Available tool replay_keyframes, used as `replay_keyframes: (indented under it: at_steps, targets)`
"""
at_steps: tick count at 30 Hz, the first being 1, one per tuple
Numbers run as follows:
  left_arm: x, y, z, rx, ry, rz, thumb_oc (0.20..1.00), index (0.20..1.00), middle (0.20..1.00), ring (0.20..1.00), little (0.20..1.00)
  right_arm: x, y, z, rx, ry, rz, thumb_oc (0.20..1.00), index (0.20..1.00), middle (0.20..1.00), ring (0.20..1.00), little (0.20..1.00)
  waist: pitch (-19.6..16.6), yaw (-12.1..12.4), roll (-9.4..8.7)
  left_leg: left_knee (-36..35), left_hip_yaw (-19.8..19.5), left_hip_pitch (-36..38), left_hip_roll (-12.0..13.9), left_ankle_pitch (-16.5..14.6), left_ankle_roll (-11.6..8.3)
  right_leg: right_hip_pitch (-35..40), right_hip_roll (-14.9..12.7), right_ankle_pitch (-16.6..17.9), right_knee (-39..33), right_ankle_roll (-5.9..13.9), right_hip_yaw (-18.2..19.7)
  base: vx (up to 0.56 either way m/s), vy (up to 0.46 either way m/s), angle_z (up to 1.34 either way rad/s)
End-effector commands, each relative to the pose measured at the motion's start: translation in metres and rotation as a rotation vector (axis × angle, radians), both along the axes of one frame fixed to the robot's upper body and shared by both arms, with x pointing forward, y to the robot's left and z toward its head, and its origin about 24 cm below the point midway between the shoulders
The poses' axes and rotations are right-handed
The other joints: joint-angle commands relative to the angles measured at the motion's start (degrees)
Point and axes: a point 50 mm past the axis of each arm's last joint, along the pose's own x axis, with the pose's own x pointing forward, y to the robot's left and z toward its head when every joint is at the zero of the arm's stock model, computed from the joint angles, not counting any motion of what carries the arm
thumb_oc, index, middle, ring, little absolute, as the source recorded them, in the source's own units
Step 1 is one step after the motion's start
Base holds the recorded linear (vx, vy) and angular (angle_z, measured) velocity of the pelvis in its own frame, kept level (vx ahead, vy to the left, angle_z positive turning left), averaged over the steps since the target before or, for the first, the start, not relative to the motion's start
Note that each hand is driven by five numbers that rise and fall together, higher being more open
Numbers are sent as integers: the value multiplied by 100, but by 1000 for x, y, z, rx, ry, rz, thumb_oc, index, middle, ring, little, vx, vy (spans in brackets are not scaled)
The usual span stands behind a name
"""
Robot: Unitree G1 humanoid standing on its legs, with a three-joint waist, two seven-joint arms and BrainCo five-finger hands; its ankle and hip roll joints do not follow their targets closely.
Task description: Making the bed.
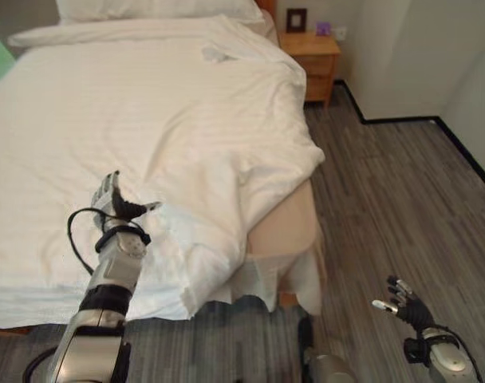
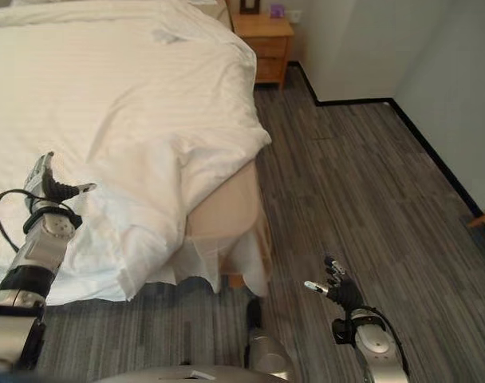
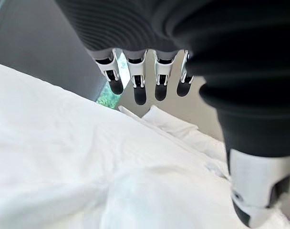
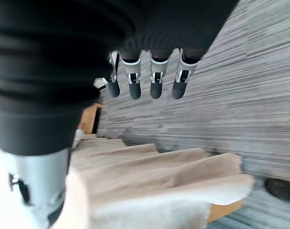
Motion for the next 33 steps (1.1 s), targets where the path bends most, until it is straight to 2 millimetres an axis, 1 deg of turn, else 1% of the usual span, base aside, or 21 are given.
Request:
replay_keyframes:
  at_steps: [1, 2, 3, 4, 5, 6, 7, 11, 14, 15, 16, 20, 22, 23, 24, 25, 26, 29, 31, 32, 33]
  targets:
    - [8, 2, 32, 18, -126, 0, 1000, 1000, 1000, 1000, 1000, 21, -11, 33, -39, -177, -9, 1000, 1000, 1000, 1000, 1000, 108, -109, 347, -383, -166, -482, 387, 722, -182, 699, -170, -936, 66, 450, -166, -66, -6, -42]
    - [17, -7, 43, 40, -140, -20, 1000, 1000, 1000, 1000, 1000, 27, -7, 38, -40, -207, 2, 1000, 1000, 1000, 1000, 1000, 171, -207, 354, -383, -154, -713, 385, 775, -188, 459, -202, -883, 66, 465, -145, -34, 4, -26]
    - [23, -17, 33, 56, -80, -41, 1000, 1000, 1000, 1000, 1000, 32, 0, 37, -23, -220, 4, 1000, 1000, 1000, 1000, 1000, 214, -253, 378, -383, -124, -835, 364, 797, -178, 322, -222, -867, 66, 472, -126, -5, 7, -5]
    - [25, -20, 26, 73, -29, -46, 313, 313, 313, 313, 313, 34, 4, 37, -19, -222, 16, 1000, 1000, 1000, 1000, 1000, 252, -280, 392, -383, -95, -819, 362, 774, -174, 309, -221, -874, 66, 479, -89, 55, 8, 1]
    - [26, -29, 8, 81, 71, -76, 200, 200, 200, 200, 200, 38, 11, 36, -10, -222, 37, 1000, 1000, 1000, 1000, 1000, 297, -292, 410, -383, -11, -761, 348, 745, -160, 313, -221, -887, 66, 484, -27, 44, 3, -18]
    - [26, -28, 8, 82, 70, -76, 200, 200, 200, 200, 200, 38, 11, 36, -9, -223, 37, 1000, 1000, 1000, 1000, 1000, 285, -290, 405, -383, -7, -783, 343, 762, -158, 288, -225, -873, 66, 481, -21, 77, -6, -48]
    - [25, -39, -13, 45, 144, -105, 200, 200, 200, 200, 200, 38, 13, 36, -2, -223, 46, 1000, 1000, 1000, 1000, 1000, 303, -300, 438, -383, 42, -654, 322, 703, -149, 379, -239, -909, 66, 474, 27, 72, -17, -48]
    - [16, -62, -53, -127, 199, -140, 200, 200, 200, 200, 200, 32, 10, 35, 10, -220, 38, 1000, 1000, 1000, 1000, 1000, 279, -298, 554, -383, 94, -328, 318, 570, -145, 653, -258, -1026, 66, 459, 44, 69, -23, -15]
    - [10, -81, -65, -298, 112, -183, 200, 200, 200, 200, 200, 24, 8, 30, 8, -198, 18, 1000, 1000, 1000, 1000, 1000, 164, -271, 635, -383, 83, -181, 315, 537, -140, 828, -268, -1099, 66, 437, 19, 66, -36, 13]
    - [9, -101, -56, -381, -3, -260, 200, 200, 200, 200, 200, 19, 7, 25, 4, -174, 1, 1000, 1000, 1000, 1000, 1000, 127, -233, 682, -383, 45, -76, 310, 508, -130, 971, -280, -1159, 66, 433, -23, 47, -31, 17]
    - [9, -101, -56, -381, -2, -260, 200, 200, 200, 200, 200, 19, 7, 25, 4, -174, 2, 1000, 1000, 1000, 1000, 1000, 106, -235, 680, -383, 46, -104, 307, 524, -129, 943, -283, -1146, 66, 429, -20, 40, -40, 12]
    - [-14, -160, -39, -547, -180, -522, 200, 200, 200, 200, 200, 9, 9, 13, 2, -126, -42, 1000, 1000, 1000, 1000, 1000, 42, -111, 723, -383, -70, 67, 283, 498, -89, 1227, -324, -1222, 66, 395, -141, 29, -37, 10]
    - [-28, -198, -43, -604, -137, -696, 200, 200, 200, 200, 200, 6, 5, 4, -2, -82, -72, 1000, 1000, 1000, 1000, 1000, 13, -75, 712, -383, -101, 163, 278, 474, -67, 1360, -333, -1257, 66, 380, -157, 37, -29, 30]
    - [-42, -233, -51, -652, -58, -846, 200, 200, 200, 200, 200, 2, 8, -9, -9, -24, -82, 1000, 1000, 1000, 1000, 1000, 3, -64, 695, -383, -116, 244, 270, 445, -45, 1443, -340, -1266, 66, 389, -178, 16, -15, 23]
    - [-42, -234, -51, -652, -57, -846, 200, 200, 200, 200, 200, 2, 8, -9, -9, -24, -83, 1000, 1000, 1000, 1000, 1000, -1, -59, 694, -383, -115, 243, 269, 444, -44, 1442, -341, -1267, 66, 389, -177, 5, -15, 10]
    - [-46, -247, -56, -664, -14, -900, 200, 200, 200, 200, 200, -2, 8, -17, -14, 17, -89, 1000, 1000, 1000, 1000, 1000, -5, -57, 682, -383, -116, 284, 257, 428, -35, 1480, -342, -1271, 66, 394, -173, -3, -2, 4]
    - [-58, -274, -62, -680, 60, -1015, 200, 200, 200, 200, 200, -14, 5, -43, -72, 150, -108, 1000, 1000, 1000, 1000, 1000, 12, -71, 667, -383, -114, 380, 246, 383, -18, 1563, -339, -1292, 66, 407, -149, -23, -2, -6]
    - [-75, -315, -62, -680, 161, -1209, 200, 200, 200, 200, 200, -38, 2, -77, -135, 352, -148, 1000, 1000, 1000, 1000, 1000, 83, -125, 678, -383, -91, 458, 222, 349, 7, 1594, -330, -1278, 66, 411, -74, -39, 3, -12]
    - [-81, -326, -62, -659, 187, -1266, 200, 200, 200, 200, 200, -46, 0, -86, -152, 410, -165, 1000, 1000, 1000, 1000, 1000, 101, -141, 686, -383, -64, 463, 212, 356, 15, 1571, -331, -1262, 66, 409, -38, -28, 9, 16]
    - [-92, -345, -60, -634, 238, -1382, 379, 379, 379, 379, 379, -68, -4, -101, -162, 534, -198, 1000, 1000, 1000, 1000, 1000, 159, -212, 737, -383, -31, 554, 198, 300, 31, 1621, -337, -1281, 66, 430, 23, -18, 5, -10]
    - [-92, -345, -60, -632, 238, -1383, 539, 539, 539, 539, 539, -68, -4, -101, -161, 533, -198, 1000, 1000, 1000, 1000, 1000, 159, -204, 731, -383, -25, 538, 195, 321, 31, 1601, -339, -1262, 66, 424, 32, -26, 14, -32]
